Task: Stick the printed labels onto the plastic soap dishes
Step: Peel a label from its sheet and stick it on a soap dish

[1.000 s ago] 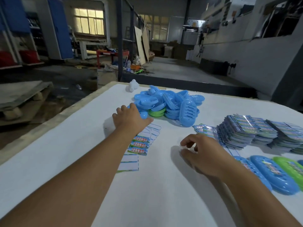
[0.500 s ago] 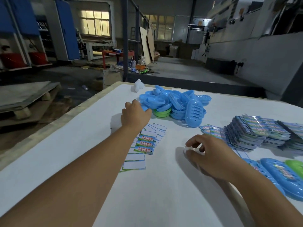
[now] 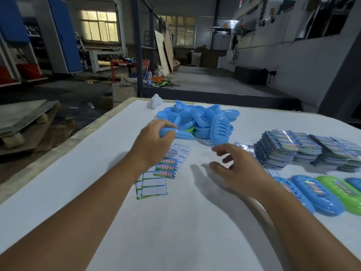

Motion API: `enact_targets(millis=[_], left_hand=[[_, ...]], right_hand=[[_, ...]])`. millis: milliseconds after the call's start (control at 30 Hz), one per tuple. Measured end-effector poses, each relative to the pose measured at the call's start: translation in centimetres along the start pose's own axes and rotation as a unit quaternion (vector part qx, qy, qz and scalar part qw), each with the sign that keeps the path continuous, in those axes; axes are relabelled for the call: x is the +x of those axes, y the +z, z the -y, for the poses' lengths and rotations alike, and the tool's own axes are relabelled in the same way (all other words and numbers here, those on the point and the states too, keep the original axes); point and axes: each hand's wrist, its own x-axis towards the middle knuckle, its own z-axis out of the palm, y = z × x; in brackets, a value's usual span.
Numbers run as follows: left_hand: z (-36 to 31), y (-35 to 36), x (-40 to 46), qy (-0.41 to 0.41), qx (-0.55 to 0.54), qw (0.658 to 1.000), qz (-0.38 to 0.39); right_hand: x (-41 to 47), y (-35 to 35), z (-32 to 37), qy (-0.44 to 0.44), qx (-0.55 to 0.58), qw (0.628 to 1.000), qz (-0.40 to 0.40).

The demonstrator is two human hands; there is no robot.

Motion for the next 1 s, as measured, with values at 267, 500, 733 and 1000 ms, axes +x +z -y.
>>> enact_targets(millis=[267,500,733,1000], left_hand=[[-2.5,3.6,-2.6,0.019,-0.116,0.977,0.180],[-0.5,3.1,-2.0,-0.009,-0.004,0.999,0.050],[1.8,1.6,-2.6,-0.102,0.309,0.945,0.042],[1.0,1.5,-2.7,-0.156,0.201,0.965,0.069]], right_hand=[[-0.2,-0.7,0.1,0.025,0.216,0.967,0.134],[0.2,-0.4,-0.9,0.027,0.042,0.998,0.044],[0.3,0.0,-1.3,0.067,-0.054,0.996,0.020],[0.0,0.2,-0.7,0.079,-0.071,0.992,0.064]])
